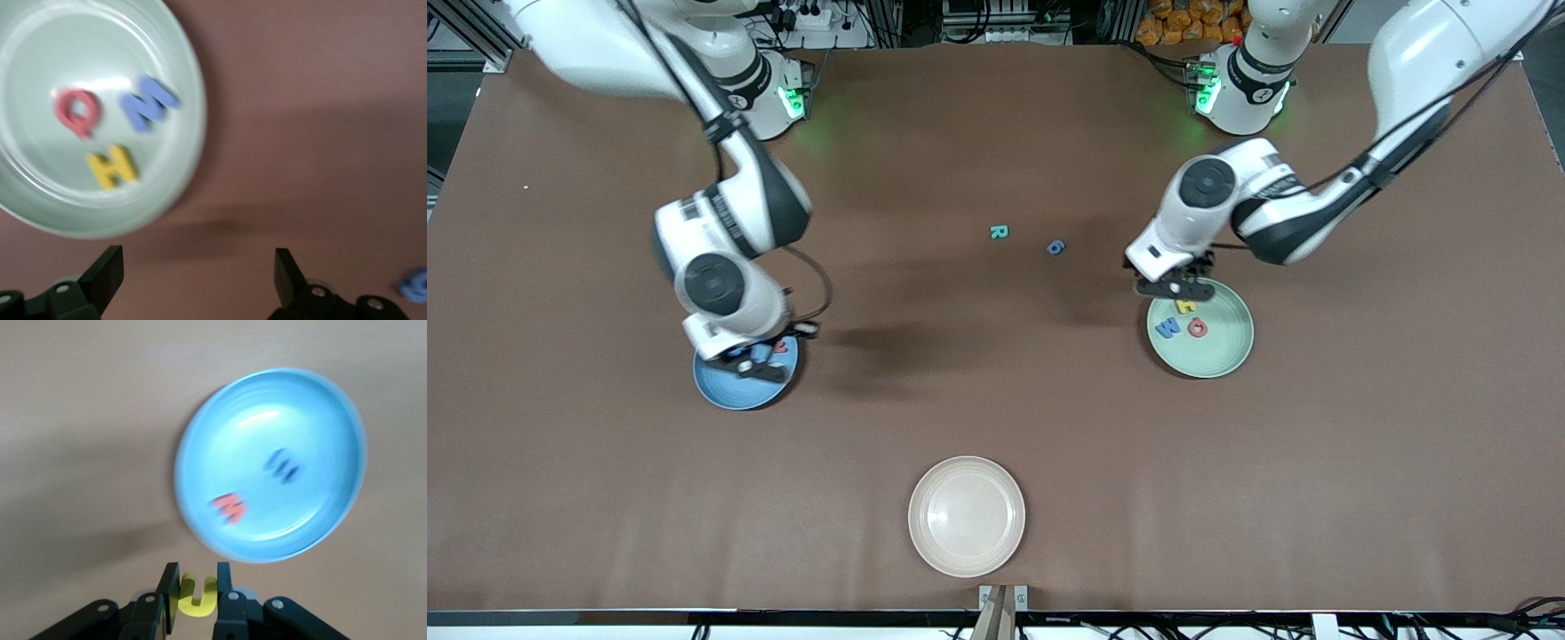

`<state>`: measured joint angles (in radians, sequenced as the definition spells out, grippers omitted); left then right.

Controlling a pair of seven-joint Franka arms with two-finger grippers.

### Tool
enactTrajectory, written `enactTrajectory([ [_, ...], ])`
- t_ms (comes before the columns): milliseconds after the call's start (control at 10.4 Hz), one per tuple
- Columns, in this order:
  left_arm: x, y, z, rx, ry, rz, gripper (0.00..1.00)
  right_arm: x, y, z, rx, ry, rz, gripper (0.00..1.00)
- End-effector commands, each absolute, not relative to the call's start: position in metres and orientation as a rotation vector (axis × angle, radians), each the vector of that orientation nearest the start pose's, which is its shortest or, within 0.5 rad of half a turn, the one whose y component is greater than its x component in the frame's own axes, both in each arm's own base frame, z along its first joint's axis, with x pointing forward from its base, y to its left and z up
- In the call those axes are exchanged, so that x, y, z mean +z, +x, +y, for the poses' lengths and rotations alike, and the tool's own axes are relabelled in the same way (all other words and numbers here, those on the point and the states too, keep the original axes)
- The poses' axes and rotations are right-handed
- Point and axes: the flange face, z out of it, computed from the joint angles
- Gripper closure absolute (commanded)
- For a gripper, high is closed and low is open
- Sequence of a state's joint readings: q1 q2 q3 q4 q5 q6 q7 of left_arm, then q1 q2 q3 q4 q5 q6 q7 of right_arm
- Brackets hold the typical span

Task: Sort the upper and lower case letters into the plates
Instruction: 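Carry the u to the blue plate while the left gripper returns to letters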

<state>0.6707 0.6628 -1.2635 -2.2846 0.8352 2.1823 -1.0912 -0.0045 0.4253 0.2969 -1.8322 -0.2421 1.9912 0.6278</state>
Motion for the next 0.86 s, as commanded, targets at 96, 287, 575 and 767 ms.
enactTrajectory([
  [96, 0.234, 0.365, -0.346, 0.118, -3.018, -0.117, 0.0, 0.274, 0.604, 0.103, 0.332, -3.247, 0.297, 1.0],
  [287, 0.232, 0.351, -0.362, 0.099, -3.005, -0.144, 0.0, 0.268, 0.61, 0.086, 0.314, -3.227, 0.358, 0.25],
  [575, 0.243, 0.345, -0.393, 0.059, -3.03, -0.203, 0.0, 0.299, 0.612, 0.097, 0.252, -3.211, 0.36, 0.0],
  [767, 0.244, 0.333, -0.409, 0.068, -3.028, -0.284, 0.0, 0.345, 0.603, 0.103, 0.251, -3.174, 0.393, 0.0],
])
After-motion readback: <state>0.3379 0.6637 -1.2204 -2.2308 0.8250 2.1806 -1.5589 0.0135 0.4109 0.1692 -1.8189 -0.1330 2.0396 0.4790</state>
